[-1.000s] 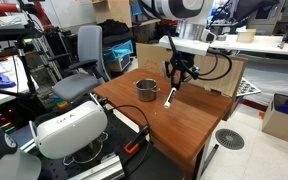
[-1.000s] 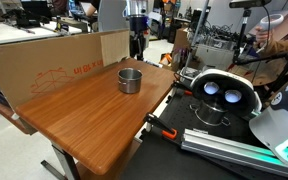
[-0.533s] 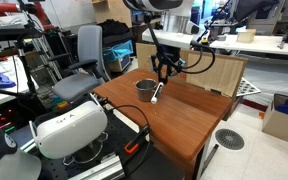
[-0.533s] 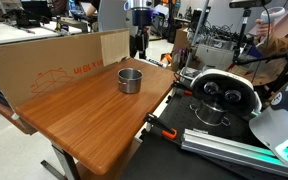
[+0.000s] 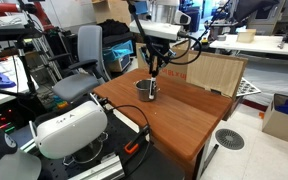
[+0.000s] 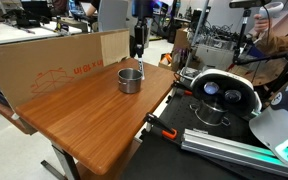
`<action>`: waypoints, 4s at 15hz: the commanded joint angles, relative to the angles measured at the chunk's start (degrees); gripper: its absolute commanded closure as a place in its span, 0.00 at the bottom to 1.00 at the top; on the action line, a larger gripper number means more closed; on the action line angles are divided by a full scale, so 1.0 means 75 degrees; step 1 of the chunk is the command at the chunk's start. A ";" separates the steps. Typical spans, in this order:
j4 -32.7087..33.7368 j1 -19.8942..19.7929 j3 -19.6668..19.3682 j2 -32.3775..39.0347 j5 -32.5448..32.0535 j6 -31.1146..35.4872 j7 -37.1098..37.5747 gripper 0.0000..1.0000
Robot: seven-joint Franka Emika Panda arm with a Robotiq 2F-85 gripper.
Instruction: Put the marker in the pot
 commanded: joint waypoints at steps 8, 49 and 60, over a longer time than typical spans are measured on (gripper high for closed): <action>-0.0576 0.0269 -0.0162 -0.0810 0.0547 0.0159 -0.0549 0.94; 0.1097 0.0627 -0.0294 0.0608 0.0337 -0.0359 0.1017 0.34; 0.1220 0.0598 -0.0283 0.0661 0.0289 -0.0542 0.1094 0.00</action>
